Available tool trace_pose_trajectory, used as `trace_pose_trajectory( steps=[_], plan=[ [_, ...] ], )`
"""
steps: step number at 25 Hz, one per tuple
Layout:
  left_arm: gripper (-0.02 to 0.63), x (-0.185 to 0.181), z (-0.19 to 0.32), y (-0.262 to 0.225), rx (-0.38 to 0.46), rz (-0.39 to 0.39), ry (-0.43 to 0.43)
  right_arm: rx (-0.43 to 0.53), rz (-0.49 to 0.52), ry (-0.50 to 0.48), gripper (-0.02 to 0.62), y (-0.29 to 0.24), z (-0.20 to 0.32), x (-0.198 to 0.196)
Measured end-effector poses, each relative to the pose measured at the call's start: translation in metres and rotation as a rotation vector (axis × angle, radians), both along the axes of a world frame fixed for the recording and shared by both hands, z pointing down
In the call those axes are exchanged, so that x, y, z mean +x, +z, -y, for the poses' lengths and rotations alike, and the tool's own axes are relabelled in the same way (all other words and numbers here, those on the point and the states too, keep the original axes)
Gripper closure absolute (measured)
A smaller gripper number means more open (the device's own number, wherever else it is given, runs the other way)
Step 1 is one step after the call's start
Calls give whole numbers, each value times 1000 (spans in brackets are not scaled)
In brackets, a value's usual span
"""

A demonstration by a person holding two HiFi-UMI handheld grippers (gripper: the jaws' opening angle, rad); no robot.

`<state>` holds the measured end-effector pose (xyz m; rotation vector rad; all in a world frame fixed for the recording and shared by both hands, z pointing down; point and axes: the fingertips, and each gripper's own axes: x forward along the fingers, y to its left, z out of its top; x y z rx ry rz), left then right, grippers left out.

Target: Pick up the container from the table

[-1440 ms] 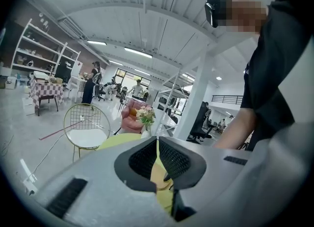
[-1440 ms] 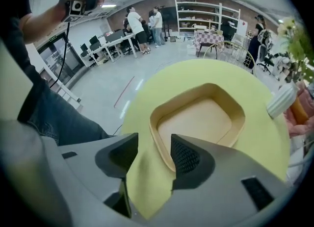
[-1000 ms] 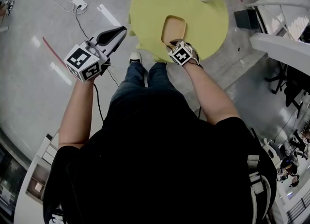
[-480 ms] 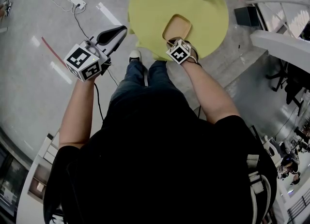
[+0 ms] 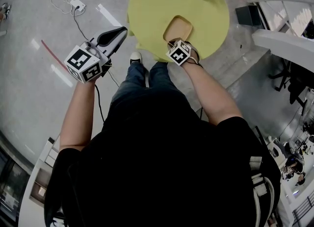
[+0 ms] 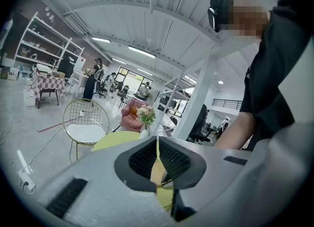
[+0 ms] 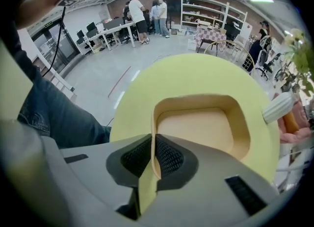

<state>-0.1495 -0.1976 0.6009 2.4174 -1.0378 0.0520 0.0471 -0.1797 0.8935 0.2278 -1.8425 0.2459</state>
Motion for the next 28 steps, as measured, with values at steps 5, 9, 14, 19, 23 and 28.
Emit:
trace_pose_trajectory(
  steps=[5, 9, 14, 19, 23, 28],
  plan=[
    [580, 4, 4, -4, 6, 3, 16, 26, -5, 4, 574, -2, 5, 2],
    [580, 7, 7, -8, 14, 13, 30, 30, -12, 14, 575, -6, 10, 5],
    [580, 5, 9, -8, 4, 11, 29, 39, -9, 13, 577, -17, 14, 1],
    [580, 15, 8, -13, 12, 21, 60, 67, 1, 25, 577, -29, 20, 1],
    [580, 18, 9, -17, 19, 22, 71, 78, 1, 28, 577, -34, 22, 4],
    [580, 17, 8, -20, 24, 28, 80, 96, 7, 32, 577, -42, 25, 6]
  ],
)
